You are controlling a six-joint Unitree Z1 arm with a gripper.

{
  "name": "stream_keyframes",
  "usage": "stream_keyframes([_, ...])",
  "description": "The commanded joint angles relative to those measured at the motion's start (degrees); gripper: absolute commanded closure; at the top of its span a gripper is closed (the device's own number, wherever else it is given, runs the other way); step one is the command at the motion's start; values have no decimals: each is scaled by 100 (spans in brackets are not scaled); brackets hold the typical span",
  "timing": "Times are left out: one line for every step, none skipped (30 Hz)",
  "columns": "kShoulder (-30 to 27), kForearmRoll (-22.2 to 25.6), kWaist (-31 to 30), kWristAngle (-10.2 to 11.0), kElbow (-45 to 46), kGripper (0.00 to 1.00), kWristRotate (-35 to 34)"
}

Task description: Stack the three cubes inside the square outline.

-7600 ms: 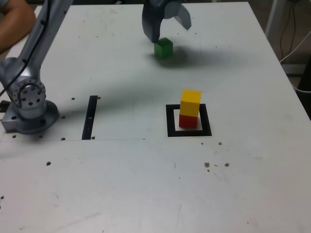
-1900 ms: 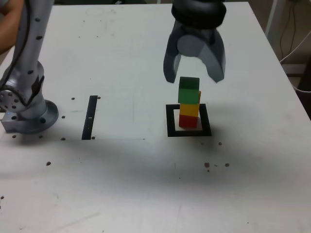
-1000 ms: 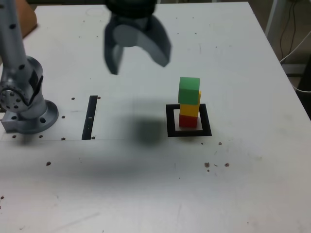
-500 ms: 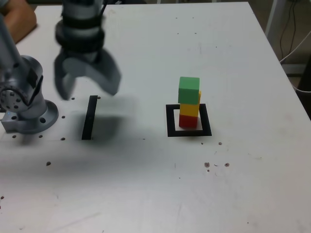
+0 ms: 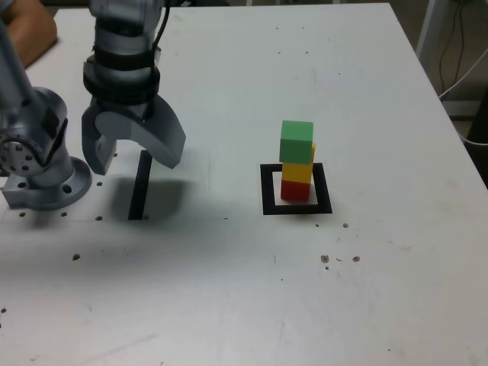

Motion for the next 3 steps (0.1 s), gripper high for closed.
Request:
stream_keyframes([21,-17,8,-24,39,1,-8])
stream_keyframes([21,-19,9,-31,45,1,-8])
stream_keyframes([20,-19,9,-37,47,1,-8])
